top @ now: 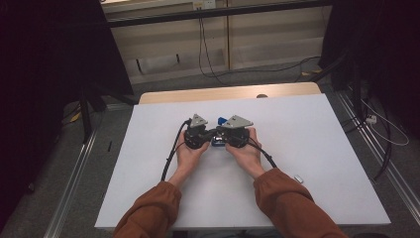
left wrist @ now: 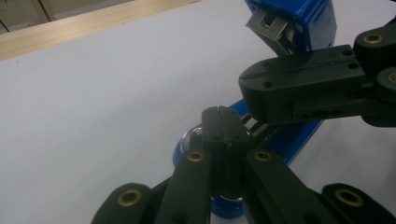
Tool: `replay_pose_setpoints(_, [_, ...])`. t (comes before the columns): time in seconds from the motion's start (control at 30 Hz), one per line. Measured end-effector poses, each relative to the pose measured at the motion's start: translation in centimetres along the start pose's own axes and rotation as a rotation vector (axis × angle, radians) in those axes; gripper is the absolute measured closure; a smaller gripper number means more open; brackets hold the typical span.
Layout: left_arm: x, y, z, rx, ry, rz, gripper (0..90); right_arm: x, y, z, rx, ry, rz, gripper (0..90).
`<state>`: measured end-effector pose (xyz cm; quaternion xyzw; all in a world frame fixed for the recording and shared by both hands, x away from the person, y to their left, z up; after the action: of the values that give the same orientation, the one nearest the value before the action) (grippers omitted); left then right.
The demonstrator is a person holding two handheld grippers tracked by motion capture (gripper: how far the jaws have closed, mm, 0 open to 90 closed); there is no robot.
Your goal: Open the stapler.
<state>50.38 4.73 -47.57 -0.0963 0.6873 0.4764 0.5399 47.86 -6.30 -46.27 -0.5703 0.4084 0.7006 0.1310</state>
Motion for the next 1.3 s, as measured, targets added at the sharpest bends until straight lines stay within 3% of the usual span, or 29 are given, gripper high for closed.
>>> replay_pose_setpoints(0.73, [0.0, -0.2, -0.1, 0.006, 0.007, -0.010, 90.0, -0.4, 0.7, -0.7, 0.022, -0.016, -0.016, 90.0])
replay_pose_setpoints(1.3, [0.1, -0.2, -0.2, -0.001, -0.009, -0.013, 90.0, -0.5, 1.1, -1.0, 0.039, -0.040, -0.036, 90.0])
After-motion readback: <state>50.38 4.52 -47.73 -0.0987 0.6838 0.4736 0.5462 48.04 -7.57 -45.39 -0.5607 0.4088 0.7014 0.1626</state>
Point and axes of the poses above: each handheld gripper's, and its own axes: y roughly backward along the jaws, x roughly out of its underside, z roughly to its left, the point moved 5 cm from there along -y, roughly forward along the jaws, and after that the axes turned 10 degrees about -x, right-handed, at the moved point
